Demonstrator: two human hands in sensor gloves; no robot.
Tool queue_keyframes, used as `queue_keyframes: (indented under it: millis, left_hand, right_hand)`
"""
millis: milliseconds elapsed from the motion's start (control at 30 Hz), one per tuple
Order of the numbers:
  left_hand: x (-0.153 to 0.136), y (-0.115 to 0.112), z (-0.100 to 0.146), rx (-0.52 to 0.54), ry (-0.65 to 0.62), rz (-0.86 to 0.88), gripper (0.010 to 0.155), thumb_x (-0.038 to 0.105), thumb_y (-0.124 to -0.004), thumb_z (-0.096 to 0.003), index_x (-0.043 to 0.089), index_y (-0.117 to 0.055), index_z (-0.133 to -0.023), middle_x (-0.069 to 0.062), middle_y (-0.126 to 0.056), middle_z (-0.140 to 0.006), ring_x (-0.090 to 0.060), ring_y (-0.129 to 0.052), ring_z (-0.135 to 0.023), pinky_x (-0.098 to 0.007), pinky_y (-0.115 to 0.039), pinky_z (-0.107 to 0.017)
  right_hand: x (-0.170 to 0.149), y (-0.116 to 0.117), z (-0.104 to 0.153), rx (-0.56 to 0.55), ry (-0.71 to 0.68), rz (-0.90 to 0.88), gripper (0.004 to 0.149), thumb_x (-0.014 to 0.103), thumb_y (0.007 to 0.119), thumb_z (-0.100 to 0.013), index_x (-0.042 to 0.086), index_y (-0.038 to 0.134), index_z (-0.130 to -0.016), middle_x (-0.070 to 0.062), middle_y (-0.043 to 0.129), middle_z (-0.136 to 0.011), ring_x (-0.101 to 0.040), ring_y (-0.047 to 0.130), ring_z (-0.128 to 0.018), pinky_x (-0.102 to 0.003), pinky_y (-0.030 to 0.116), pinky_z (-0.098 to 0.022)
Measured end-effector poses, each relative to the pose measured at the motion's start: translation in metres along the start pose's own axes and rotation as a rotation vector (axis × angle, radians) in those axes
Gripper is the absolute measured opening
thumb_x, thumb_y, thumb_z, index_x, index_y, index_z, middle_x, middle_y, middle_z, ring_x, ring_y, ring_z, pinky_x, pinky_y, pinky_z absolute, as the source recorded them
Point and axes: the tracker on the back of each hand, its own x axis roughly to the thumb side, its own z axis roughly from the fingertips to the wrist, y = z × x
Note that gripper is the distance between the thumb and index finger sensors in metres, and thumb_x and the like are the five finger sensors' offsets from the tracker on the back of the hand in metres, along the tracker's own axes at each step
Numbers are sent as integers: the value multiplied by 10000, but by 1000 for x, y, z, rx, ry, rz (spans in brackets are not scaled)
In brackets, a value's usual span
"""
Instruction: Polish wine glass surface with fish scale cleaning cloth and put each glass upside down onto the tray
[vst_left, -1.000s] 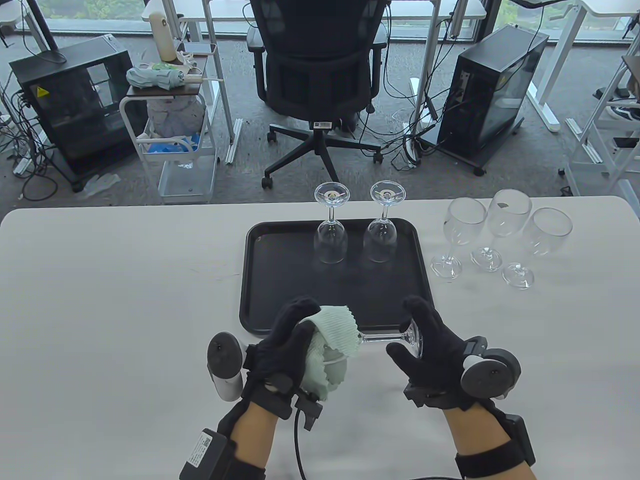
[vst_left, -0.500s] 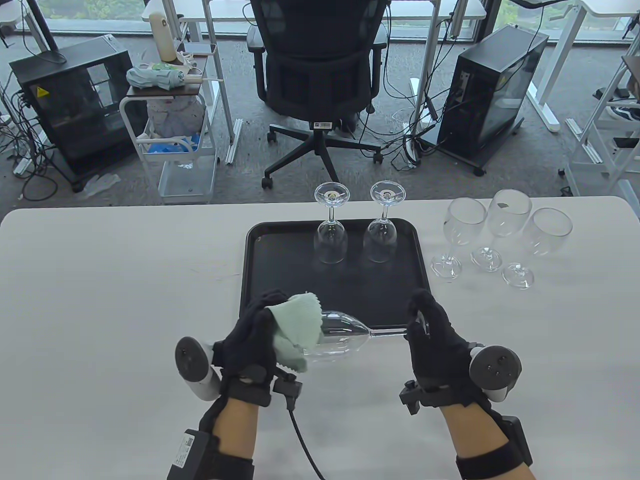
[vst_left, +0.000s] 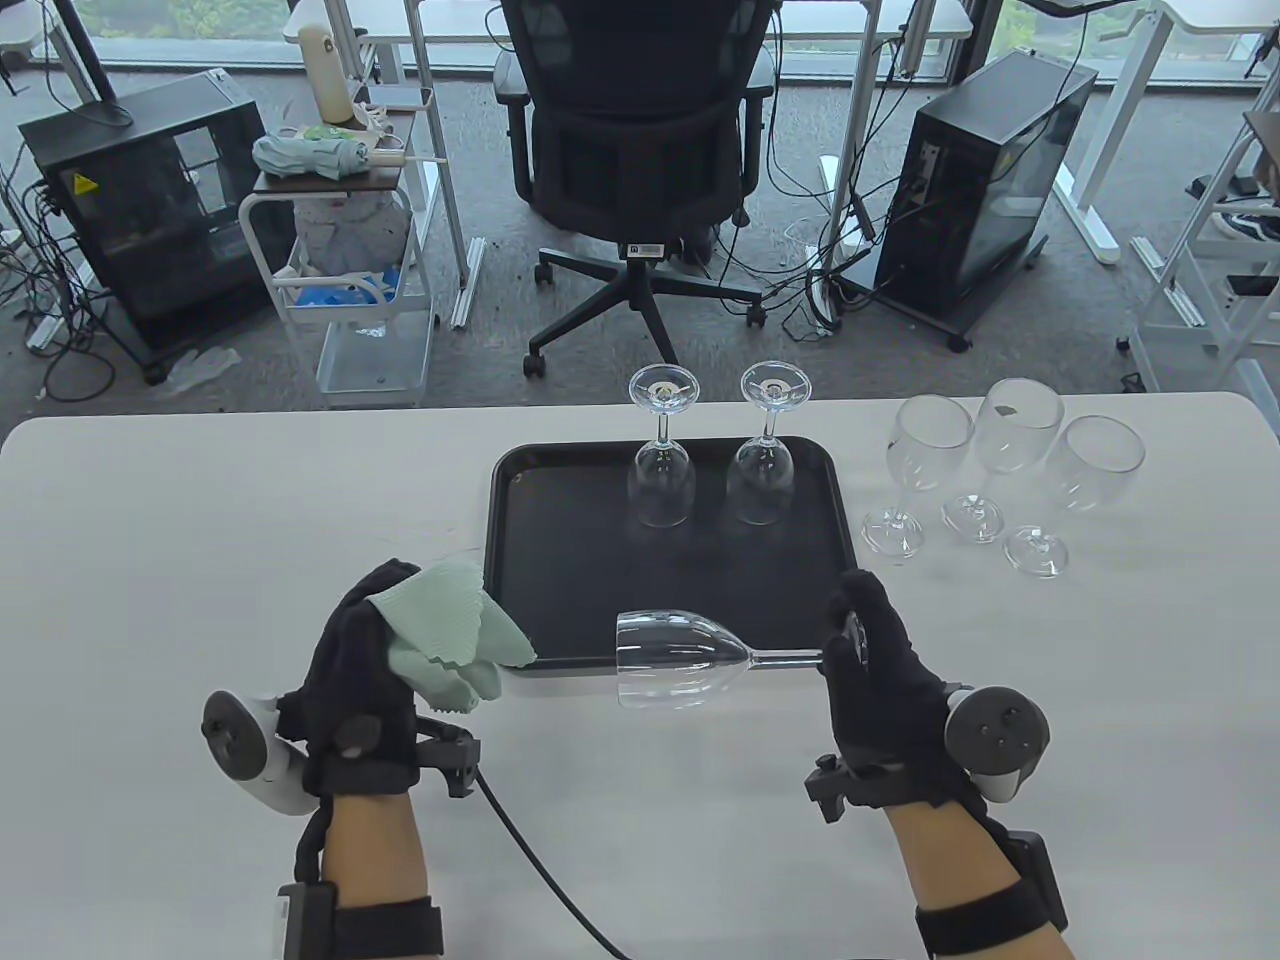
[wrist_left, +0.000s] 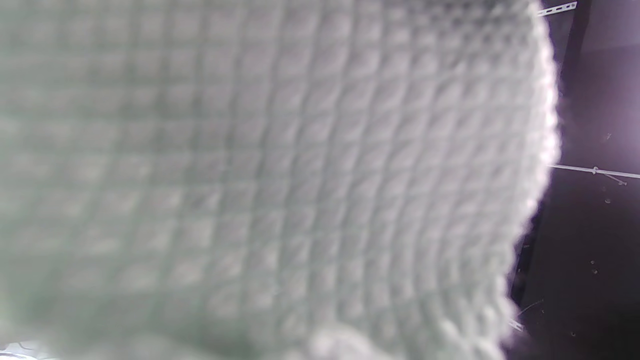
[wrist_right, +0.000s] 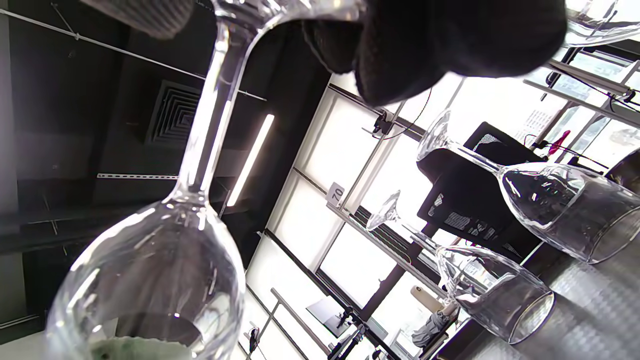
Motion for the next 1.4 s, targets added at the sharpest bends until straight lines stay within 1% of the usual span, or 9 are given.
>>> queue_keyframes:
  millis: [200, 367, 567, 733, 933, 1033, 1133, 1267, 1400]
  left_hand:
    - [1, -7, -1, -22, -10, -5, 495, 505, -627, -593, 185, -794, -932, -49, -755, -1052, -372, -778, -937, -621, -742, -650]
    - [2, -7, -1, -30, -14, 18, 494, 506, -625, -596, 187, -792, -935, -48, -750, -1057, -373, -772, -942, -622, -738, -654]
    - [7, -5, -1, -26, -39, 29, 494, 509, -627, -596, 189, -792, -935, -43, -751, -1058, -371, -769, -945, -625, -733, -658]
    - [6, -5, -1, -29, -45, 30, 493, 511, -624, -599, 192, -791, -935, -40, -750, -1058, -367, -771, -944, -623, -735, -657]
    - [6, -2, 0, -14, -45, 53, 495, 514, -620, -600, 195, -780, -944, -38, -739, -1066, -368, -764, -950, -623, -731, -661]
    - [8, 0, 0, -11, -47, 56, 498, 513, -621, -601, 190, -781, -945, -44, -741, -1062, -370, -767, -946, -622, -736, -656]
    - [9, 1, -1, -13, -48, 59, 498, 512, -622, -602, 190, -779, -947, -45, -739, -1064, -371, -765, -949, -621, -734, -658]
    - [9, 1, -1, -14, -46, 58, 499, 511, -622, -602, 189, -777, -950, -45, -736, -1067, -372, -763, -951, -621, -734, -658]
    - [5, -2, -2, -28, -32, 41, 499, 509, -618, -604, 189, -773, -954, -48, -732, -1071, -372, -759, -955, -624, -730, -661]
  right_hand:
    - [54, 32, -42, 3, -134, 319, 846, 697, 691, -545, 292, 151, -1056, -178, 559, -1002, -294, 843, -588, -405, 822, -384]
    - [82, 123, -115, 159, -233, 720, 820, 703, 718, -532, 269, 200, -998, -191, 513, -1002, -298, 810, -610, -407, 801, -390]
    - [64, 218, -165, 294, -156, 1004, 787, 695, 724, -524, 268, 242, -976, -187, 467, -1018, -312, 780, -658, -417, 784, -417]
    - [41, 259, -183, 311, -41, 1045, 775, 690, 737, -522, 266, 273, -975, -191, 469, -1021, -319, 780, -662, -415, 783, -414]
    - [42, 284, -206, 300, 52, 1079, 715, 676, 751, -524, 263, 397, -988, -188, 495, -1046, -325, 796, -716, -414, 803, -441]
    - [41, 290, -214, 349, 128, 1021, 744, 677, 749, -519, 299, 450, -1086, -177, 336, -1153, -432, 622, -945, -535, 704, -618]
    - [35, 291, -214, 388, 179, 1038, 792, 689, 733, -515, 325, 377, -1122, -173, 245, -1169, -466, 562, -988, -567, 685, -639]
    - [42, 284, -206, 383, 153, 1020, 863, 699, 723, -511, 313, 242, -1115, -181, 181, -1155, -464, 562, -985, -565, 691, -637]
    - [60, 249, -185, 361, 54, 909, 792, 691, 726, -509, 286, 409, -1112, -113, 302, -1177, -438, 621, -974, -558, 712, -628]
